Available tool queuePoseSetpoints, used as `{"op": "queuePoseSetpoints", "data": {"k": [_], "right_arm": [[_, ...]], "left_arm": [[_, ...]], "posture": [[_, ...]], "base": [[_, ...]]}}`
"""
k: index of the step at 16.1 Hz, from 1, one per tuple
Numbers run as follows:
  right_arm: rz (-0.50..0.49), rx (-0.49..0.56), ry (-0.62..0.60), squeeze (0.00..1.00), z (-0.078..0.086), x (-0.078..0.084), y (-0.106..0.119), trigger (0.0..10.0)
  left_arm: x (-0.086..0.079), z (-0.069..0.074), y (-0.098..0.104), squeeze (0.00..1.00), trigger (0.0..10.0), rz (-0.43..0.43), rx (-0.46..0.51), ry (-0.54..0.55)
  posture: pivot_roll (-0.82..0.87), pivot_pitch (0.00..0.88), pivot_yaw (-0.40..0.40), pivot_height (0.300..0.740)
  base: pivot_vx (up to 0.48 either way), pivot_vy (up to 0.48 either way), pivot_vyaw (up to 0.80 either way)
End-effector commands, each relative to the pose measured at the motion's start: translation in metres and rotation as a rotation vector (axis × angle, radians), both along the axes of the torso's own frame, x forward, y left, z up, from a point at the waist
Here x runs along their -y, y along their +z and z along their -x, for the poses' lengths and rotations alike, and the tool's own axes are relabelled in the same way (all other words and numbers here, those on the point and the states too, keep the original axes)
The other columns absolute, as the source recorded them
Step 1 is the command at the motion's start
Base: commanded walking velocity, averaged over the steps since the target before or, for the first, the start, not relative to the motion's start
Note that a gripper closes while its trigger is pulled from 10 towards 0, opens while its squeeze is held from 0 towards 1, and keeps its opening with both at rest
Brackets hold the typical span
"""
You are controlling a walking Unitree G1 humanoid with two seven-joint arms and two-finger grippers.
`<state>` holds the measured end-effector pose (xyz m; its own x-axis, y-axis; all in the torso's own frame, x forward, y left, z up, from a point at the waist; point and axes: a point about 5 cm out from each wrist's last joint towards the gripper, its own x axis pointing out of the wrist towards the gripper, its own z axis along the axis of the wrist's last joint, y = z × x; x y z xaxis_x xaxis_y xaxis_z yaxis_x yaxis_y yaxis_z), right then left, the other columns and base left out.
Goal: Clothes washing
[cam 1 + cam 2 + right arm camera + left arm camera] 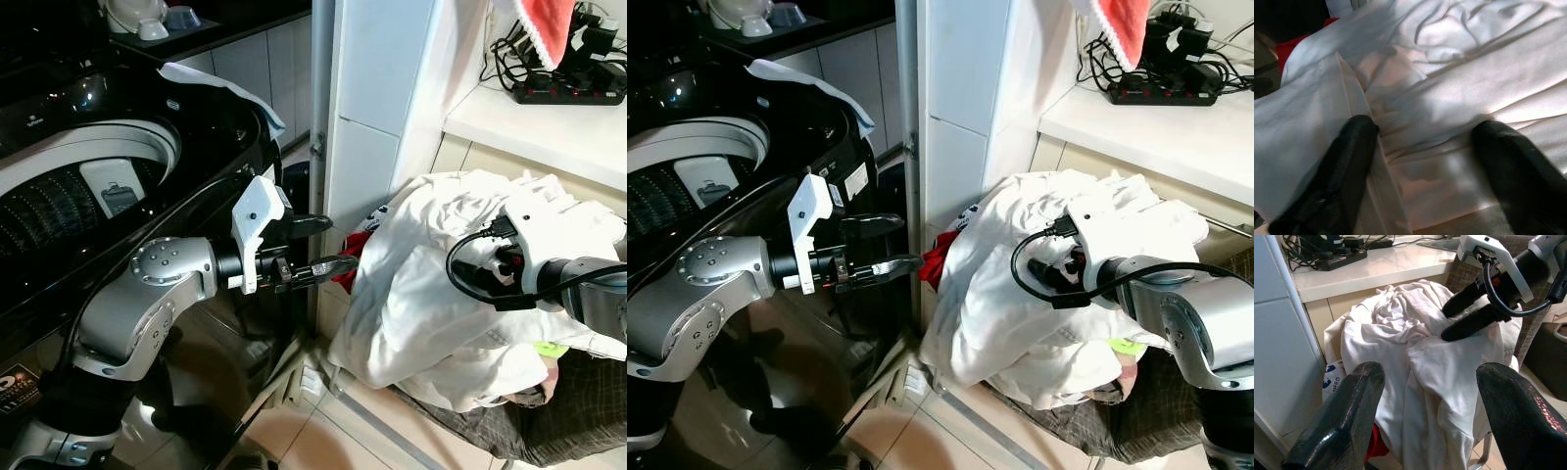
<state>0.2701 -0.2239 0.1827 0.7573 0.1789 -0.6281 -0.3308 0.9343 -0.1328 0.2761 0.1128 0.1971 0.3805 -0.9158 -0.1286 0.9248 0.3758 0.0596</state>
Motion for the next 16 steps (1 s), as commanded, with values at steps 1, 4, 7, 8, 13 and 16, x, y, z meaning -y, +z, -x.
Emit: {"op": "queuePoseSetpoints", "data": {"k": [1, 4, 7, 8, 13, 16], "right_arm": [[0.03, 0.005, 0.0, 0.0, 0.0, 0.004, 0.001, 0.0], [0.047, 0.02, 0.009, 0.0, -0.003, 0.003, 0.0, 0.0], [0.043, 0.04, 0.01, 0.0, -0.006, 0.002, 0.003, 0.0], [0.044, 0.046, 0.01, 0.0, -0.006, 0.003, 0.004, 0.0], [0.035, 0.076, 0.019, 0.0, -0.008, 0.002, 0.008, 0.0], [-0.014, 0.117, 0.033, 0.0, -0.01, 0.0, 0.022, 0.0]], "left_arm": [[0.002, 0.002, 0.003, 0.0, 10.0, -0.005, 0.009, -0.017], [0.001, -0.001, 0.003, 0.0, 10.0, -0.004, 0.018, 0.01], [0.001, -0.002, 0.004, 0.0, 10.0, -0.001, 0.027, 0.018], [0.001, -0.002, 0.004, 0.0, 10.0, 0.0, 0.028, 0.021], [0.0, -0.005, 0.005, 0.0, 10.0, 0.0, 0.046, 0.046], [-0.002, -0.01, 0.007, 0.0, 10.0, 0.001, 0.065, 0.096]], "posture": [[0.0, 0.0, 0.027, 0.74], [0.01, 0.0, 0.02, 0.74], [0.01, 0.0, 0.018, 0.74], [0.01, 0.0, 0.018, 0.74], [0.01, 0.0, 0.019, 0.74], [0.01, 0.0, 0.018, 0.74]], "base": [[0.0, 0.0, 0.0], [0.0, 0.0, 0.0], [0.0, 0.0, 0.0], [0.0, 0.0, 0.0], [0.0, 0.0, 0.0], [0.0, 0.0, 0.0]]}}
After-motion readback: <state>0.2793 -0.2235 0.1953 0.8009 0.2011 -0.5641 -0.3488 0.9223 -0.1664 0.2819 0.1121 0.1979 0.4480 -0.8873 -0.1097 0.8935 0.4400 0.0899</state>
